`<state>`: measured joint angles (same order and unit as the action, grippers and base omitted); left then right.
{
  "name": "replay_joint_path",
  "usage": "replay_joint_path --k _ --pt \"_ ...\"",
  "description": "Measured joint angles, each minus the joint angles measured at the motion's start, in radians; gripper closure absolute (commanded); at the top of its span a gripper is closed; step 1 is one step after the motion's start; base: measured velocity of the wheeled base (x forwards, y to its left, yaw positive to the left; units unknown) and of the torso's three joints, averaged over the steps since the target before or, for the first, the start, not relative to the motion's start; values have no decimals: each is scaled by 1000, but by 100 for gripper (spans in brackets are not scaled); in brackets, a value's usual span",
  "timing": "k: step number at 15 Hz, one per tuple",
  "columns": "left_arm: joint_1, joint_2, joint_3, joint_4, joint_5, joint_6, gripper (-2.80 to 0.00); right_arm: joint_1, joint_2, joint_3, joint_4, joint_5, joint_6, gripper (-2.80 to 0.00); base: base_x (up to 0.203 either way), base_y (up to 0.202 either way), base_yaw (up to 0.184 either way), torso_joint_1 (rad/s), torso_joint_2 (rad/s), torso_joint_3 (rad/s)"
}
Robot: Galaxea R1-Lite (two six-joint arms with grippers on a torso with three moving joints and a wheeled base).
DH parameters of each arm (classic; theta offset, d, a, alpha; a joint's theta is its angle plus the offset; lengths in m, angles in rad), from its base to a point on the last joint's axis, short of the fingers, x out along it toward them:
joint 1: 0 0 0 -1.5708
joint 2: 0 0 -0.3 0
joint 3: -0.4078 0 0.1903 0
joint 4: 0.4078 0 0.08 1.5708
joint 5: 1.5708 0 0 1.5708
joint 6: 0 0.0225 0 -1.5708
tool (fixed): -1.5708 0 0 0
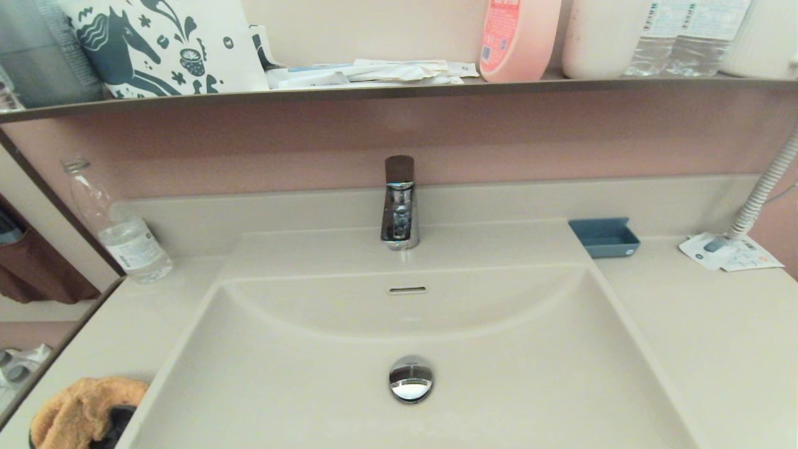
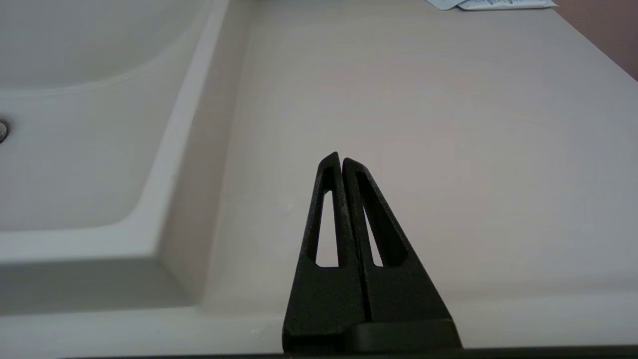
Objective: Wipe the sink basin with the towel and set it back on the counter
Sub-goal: Pick up the cloth
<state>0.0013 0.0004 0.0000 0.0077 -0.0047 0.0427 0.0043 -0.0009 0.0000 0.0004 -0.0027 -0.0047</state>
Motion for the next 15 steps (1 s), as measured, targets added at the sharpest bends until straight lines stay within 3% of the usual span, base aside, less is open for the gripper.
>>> replay_joint_path --k 15 --pt "0 0 0 0 0 -1 0 0 0 0 0 0 0 0 0 0 0 0 0 0"
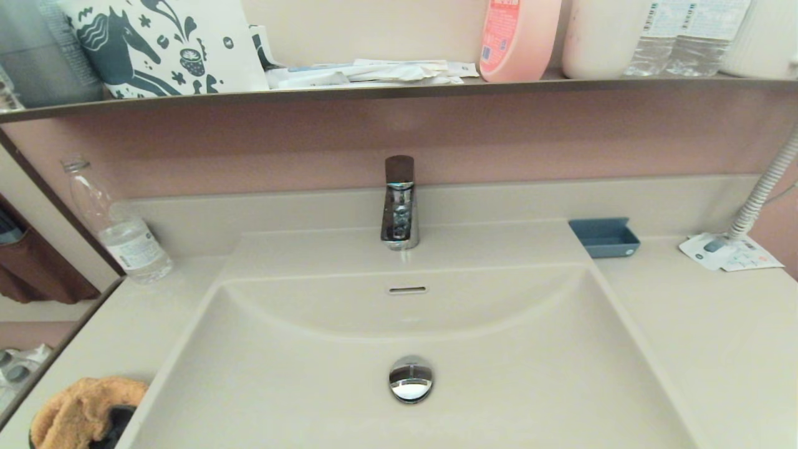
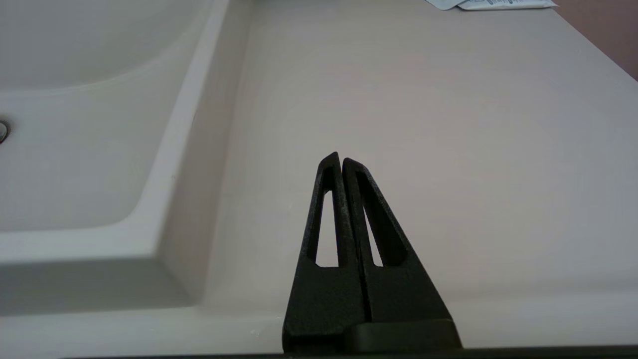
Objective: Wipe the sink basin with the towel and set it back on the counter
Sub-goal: Pick up the cloth
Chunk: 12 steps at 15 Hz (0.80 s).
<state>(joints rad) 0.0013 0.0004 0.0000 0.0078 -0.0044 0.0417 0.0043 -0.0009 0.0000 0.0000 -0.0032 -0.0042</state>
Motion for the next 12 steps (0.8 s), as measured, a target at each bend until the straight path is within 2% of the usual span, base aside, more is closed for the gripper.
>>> replay_joint_path --k 9,12 --pt "0 0 -3 2 -2 10 0 0 0 0 0 0 0 0 0 0 0 0 0 0" --pt "0 39 -89 6 0 -13 0 0 0 0 0 0 0 0 0 0 0 0 0 0"
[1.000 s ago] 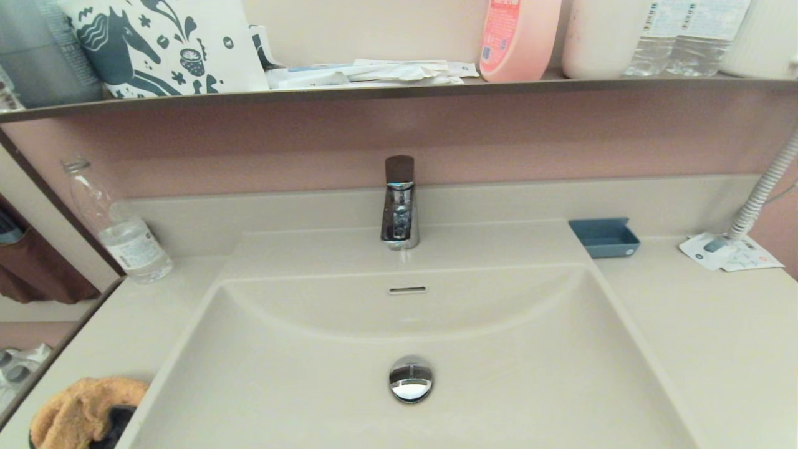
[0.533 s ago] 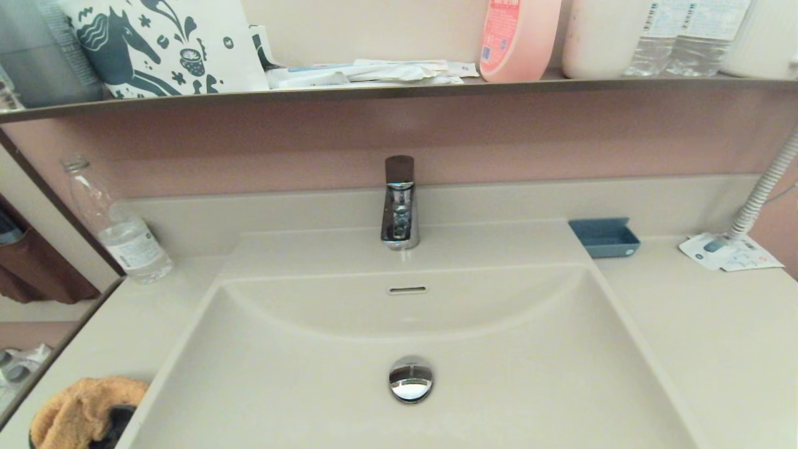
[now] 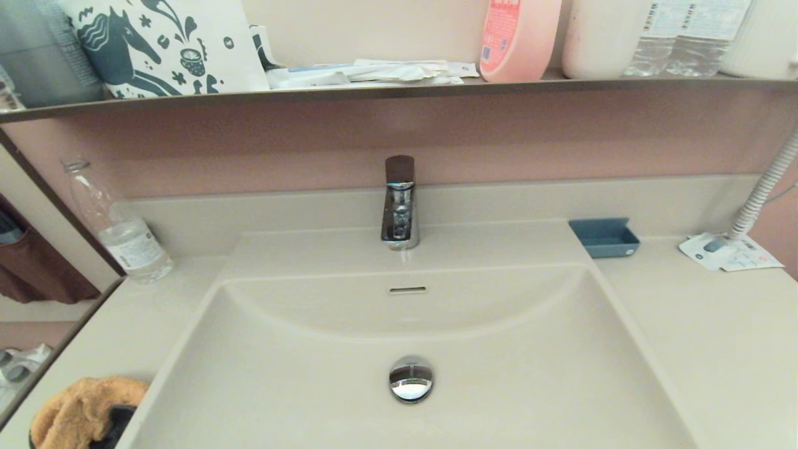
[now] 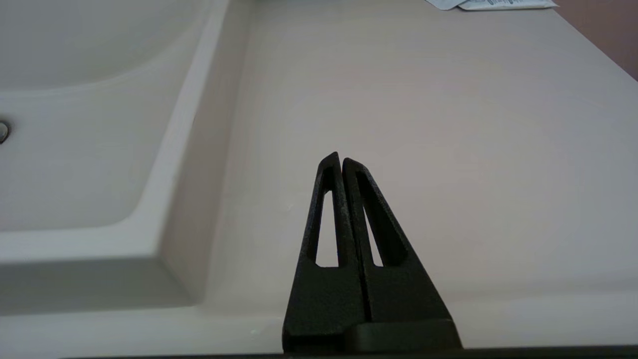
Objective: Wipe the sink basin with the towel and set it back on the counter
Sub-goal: Pick up the cloth
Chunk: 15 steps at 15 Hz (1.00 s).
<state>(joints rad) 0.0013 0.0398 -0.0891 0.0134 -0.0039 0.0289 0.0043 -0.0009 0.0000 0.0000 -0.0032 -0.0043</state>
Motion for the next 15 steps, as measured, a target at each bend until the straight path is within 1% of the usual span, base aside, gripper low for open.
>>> replay_joint_path --k 2,3,4,5,6,8,10,11,12,15 --pt "0 106 -103 10 22 -30 0 0 0 0 0 0 0 0 0 0 0 0 0 0" --pt "2 174 -168 35 48 -31 0 0 0 0 0 0 0 0 0 0 0 0 0 0" --pt "5 234 -242 79 83 -16 0 0 0 0 0 0 0 0 0 0 0 0 0 0" --pt "7 286 -319 160 125 9 0 0 0 0 0 0 0 0 0 0 0 0 0 0" --pt "8 326 -393 264 163 40 0 0 0 0 0 0 0 0 0 0 0 0 0 0" --pt "10 402 -526 525 228 92 0 0 0 0 0 0 0 0 0 0 0 0 0 0" --pt "10 470 -585 725 256 106 0 0 0 0 0 0 0 0 0 0 0 0 0 0" --pt "10 510 -594 783 258 107 0 0 0 0 0 0 0 0 0 0 0 0 0 0" --pt "10 555 -598 800 260 106 0 0 0 0 0 0 0 0 0 0 0 0 0 0" --pt "11 694 -619 799 260 106 0 0 0 0 0 0 0 0 0 0 0 0 0 0"
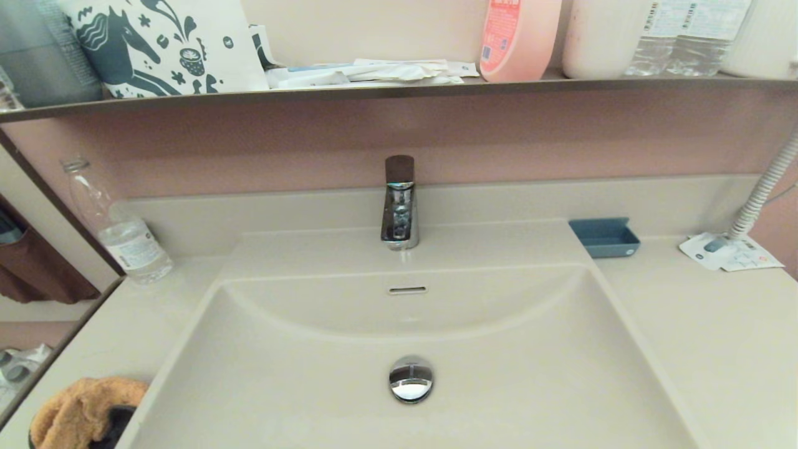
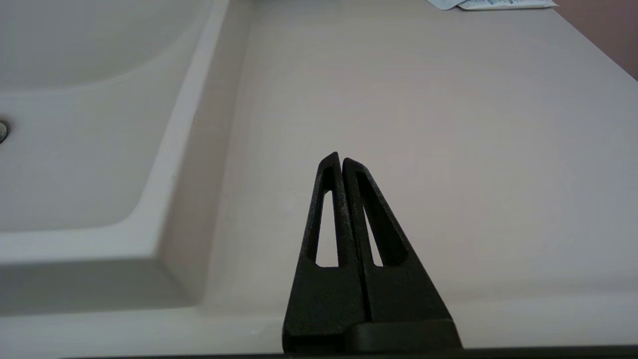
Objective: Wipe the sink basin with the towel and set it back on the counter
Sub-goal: Pick up the cloth
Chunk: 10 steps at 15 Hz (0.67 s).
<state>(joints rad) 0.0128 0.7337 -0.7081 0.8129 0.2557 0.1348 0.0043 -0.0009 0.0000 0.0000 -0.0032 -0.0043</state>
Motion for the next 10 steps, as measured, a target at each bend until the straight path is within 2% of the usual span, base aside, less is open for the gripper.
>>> replay_joint_path --k 3,4,7,8,10 --pt "9 164 -71 -6 -5 3 0 0 0 0 0 0 0 0 0 0 0 0 0 0" --pt "25 219 -93 -23 -7 13 -280 0 0 0 0 0 0 0 0 0 0 0 0 0" --pt "149 326 -134 -106 -10 126 -280 0 0 0 0 0 0 0 0 0 0 0 0 0" --pt "200 354 -148 -131 -23 174 -280 0 0 0 0 0 0 0 0 0 0 0 0 0" --pt "257 401 -174 -152 -69 219 -280 0 0 0 0 0 0 0 0 0 0 0 0 0"
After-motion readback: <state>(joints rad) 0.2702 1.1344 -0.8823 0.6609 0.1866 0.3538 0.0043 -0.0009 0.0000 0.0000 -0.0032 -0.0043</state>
